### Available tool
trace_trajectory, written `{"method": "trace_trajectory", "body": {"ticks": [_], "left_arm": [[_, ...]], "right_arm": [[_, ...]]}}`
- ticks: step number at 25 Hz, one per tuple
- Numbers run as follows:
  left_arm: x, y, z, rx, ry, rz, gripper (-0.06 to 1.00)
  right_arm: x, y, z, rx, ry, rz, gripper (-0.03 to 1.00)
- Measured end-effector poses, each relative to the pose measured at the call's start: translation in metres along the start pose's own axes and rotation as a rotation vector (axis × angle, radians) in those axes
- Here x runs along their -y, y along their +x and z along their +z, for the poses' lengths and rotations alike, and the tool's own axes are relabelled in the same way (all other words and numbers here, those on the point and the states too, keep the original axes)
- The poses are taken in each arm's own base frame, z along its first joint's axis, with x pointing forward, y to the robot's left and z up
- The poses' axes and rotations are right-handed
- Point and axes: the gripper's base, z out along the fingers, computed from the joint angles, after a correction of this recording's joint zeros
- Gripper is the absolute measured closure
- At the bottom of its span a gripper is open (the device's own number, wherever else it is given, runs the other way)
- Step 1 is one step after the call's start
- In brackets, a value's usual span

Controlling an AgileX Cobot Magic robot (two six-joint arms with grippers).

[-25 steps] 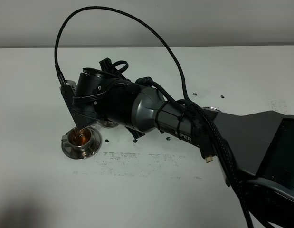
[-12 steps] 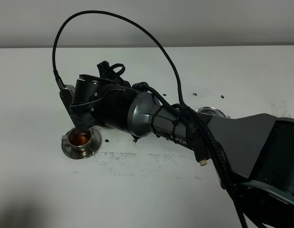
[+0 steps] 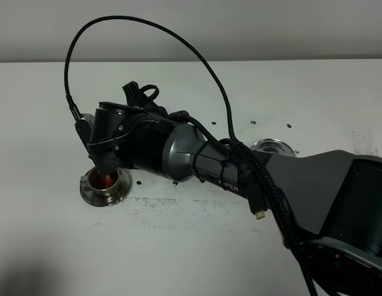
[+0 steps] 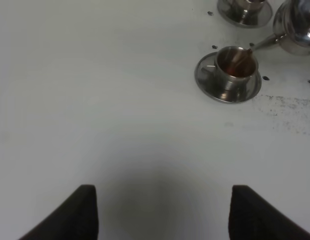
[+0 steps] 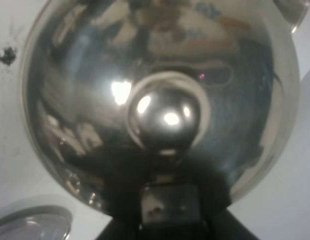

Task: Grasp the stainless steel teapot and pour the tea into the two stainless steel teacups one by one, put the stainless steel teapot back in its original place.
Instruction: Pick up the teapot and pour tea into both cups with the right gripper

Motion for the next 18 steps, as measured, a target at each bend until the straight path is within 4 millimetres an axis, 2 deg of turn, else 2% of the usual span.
{"method": "trace_trajectory", "body": {"ticks": [18], "left_arm": [[0.0, 0.0, 0.0, 0.0, 0.0, 0.0, 0.4]], "right_arm": [[0.0004, -0.0017, 0.0, -0.021, 0.026, -0.024, 0.78]]}}
